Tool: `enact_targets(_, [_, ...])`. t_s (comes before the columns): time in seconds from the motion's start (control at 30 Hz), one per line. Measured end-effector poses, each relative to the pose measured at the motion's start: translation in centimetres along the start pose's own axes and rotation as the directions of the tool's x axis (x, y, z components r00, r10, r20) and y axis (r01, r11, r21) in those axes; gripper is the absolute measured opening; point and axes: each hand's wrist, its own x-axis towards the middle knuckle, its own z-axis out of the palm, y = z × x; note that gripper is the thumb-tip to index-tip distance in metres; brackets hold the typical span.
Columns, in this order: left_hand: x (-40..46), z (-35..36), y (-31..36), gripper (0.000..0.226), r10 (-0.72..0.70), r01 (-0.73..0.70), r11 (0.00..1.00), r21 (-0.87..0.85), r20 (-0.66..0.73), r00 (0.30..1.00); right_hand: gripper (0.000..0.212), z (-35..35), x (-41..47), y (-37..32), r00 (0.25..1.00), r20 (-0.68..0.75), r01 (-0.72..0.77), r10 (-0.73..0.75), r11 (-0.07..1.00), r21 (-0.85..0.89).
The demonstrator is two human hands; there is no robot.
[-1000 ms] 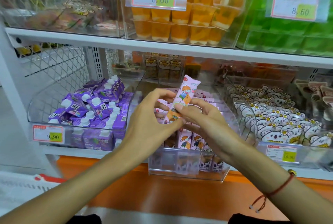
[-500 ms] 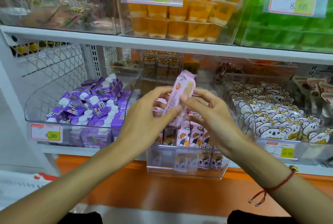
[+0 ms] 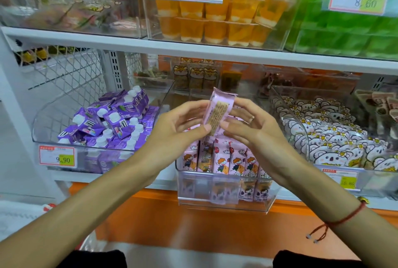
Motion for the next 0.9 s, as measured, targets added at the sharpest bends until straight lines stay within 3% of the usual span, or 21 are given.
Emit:
enact_targets(0.23, [-0.1, 0.3, -0.1, 0.041, -0.018, 0.017, 0.999, -0.041, -0.03, 0.999, 0.046, 0.0, 0.1, 0.2, 0.998, -0.021, 0.058, -0.059, 0.998, -0.012])
enact_targets(0.37, [0.0, 0.8, 0.1, 0.037, -0.054, 0.018, 0.981, -0.193, -0.182, 0.982, 0.057, 0.5, -0.4, 0.1, 0.994, -0.011, 0.104, -0.105, 0.992, -0.074])
enact_targets(0.53, [-0.1, 0.9, 0.7, 0.062, -0.055, -0.015, 0.967, -0.254, -0.267, 0.962, 0.034, 1.4, -0.6, 0.0, 0.974, -0.025, 0.218, -0.224, 0.964, -0.15])
enact_targets(0.63, [0.2, 0.3, 0.9, 0.078, 0.022, -0.081, 0.975, -0.207, -0.275, 0.961, 0.021, 0.9, -0.2, -0.2, 0.993, -0.017, 0.117, -0.117, 0.993, -0.024])
enact_targets(0.7, [0.2, -0.1, 1.1, 0.082, 0.076, -0.11, 0.981, -0.162, -0.203, 0.976, 0.021, 0.4, 0.1, -0.2, 0.999, -0.011, 0.043, -0.043, 0.999, 0.023])
enact_targets(0.9, [-0.3, 0.0, 1.4, 0.039, 0.238, -0.224, 0.968, 0.108, -0.143, 0.961, 0.028, -0.3, 0.5, 0.4, 0.987, 0.04, -0.159, 0.153, 0.954, 0.253])
